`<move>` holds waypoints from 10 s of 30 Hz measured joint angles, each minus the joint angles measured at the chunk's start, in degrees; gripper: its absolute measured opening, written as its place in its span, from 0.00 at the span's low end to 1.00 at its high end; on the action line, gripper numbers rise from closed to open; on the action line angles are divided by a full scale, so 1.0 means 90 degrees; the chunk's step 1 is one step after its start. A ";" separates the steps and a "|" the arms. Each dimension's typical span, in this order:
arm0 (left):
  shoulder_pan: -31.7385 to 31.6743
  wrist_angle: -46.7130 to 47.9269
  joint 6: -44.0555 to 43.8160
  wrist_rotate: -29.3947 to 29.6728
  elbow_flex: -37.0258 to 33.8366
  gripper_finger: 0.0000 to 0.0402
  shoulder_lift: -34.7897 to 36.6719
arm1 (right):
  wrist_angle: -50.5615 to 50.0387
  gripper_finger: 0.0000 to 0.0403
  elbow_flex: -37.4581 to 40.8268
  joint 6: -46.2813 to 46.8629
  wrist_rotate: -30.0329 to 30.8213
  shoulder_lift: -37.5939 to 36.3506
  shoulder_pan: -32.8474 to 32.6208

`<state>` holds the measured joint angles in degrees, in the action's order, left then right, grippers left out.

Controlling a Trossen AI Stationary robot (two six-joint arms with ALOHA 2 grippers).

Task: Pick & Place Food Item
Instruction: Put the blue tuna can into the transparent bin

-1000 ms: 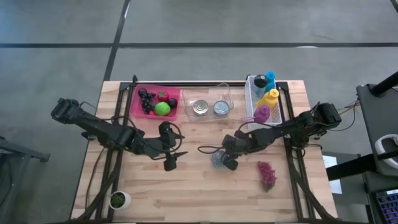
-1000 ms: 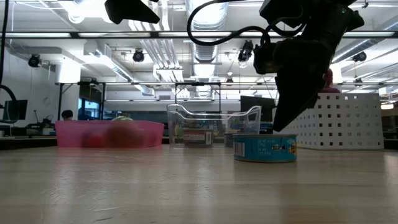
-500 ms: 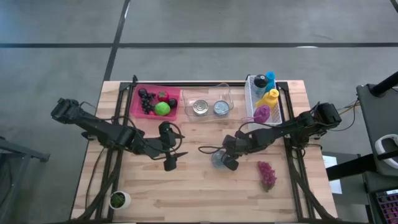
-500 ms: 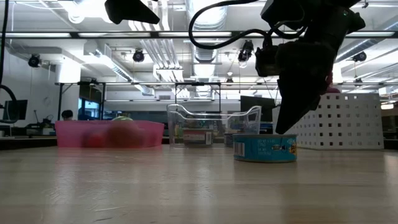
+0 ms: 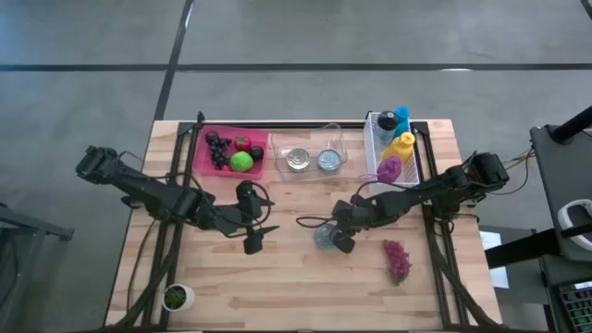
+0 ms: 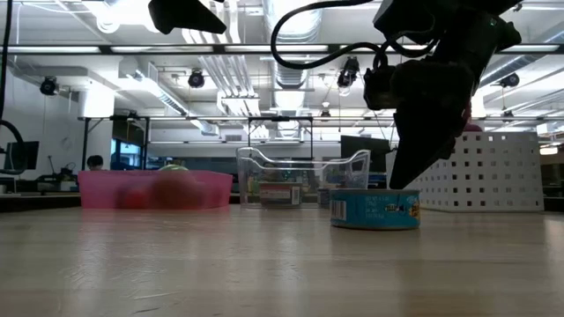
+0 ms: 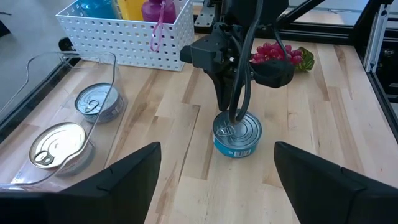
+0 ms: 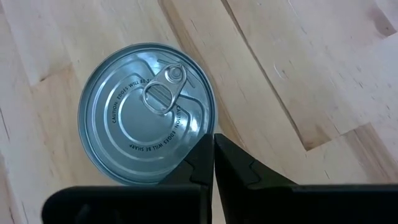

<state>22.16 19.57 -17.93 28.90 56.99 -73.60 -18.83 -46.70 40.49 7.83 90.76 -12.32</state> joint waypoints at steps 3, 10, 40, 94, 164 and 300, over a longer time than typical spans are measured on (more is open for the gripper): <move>-0.0001 0.0000 0.0002 -0.0001 0.0000 0.77 0.0000 | 0.0000 0.02 0.0003 0.0006 0.0096 0.0003 -0.0006; 0.0001 0.0000 0.0002 -0.0001 0.0000 0.75 0.0000 | -0.0110 0.02 0.0046 -0.0015 0.0132 0.0053 0.0001; -0.0001 0.0000 0.0012 0.0001 -0.0002 0.81 0.0000 | -0.1422 0.02 -0.1363 -0.0440 -0.0110 0.0631 0.0004; -0.0001 0.0005 0.0003 0.0000 -0.0002 0.81 0.0000 | -0.1196 0.02 -0.0951 -0.0198 0.0133 0.0840 0.0041; -0.0001 0.0044 0.0000 0.0001 -0.0005 0.75 0.0000 | -0.1877 0.02 -0.0641 0.0124 0.0868 -0.1141 -0.0746; -0.0015 0.0051 0.0015 -0.0002 -0.0005 0.81 0.0000 | -0.0719 0.91 -0.0806 -0.4465 -0.0675 -0.1348 -0.0746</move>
<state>22.02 20.03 -17.80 28.88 56.95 -73.60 -25.30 -53.95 0.30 1.75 78.63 -19.03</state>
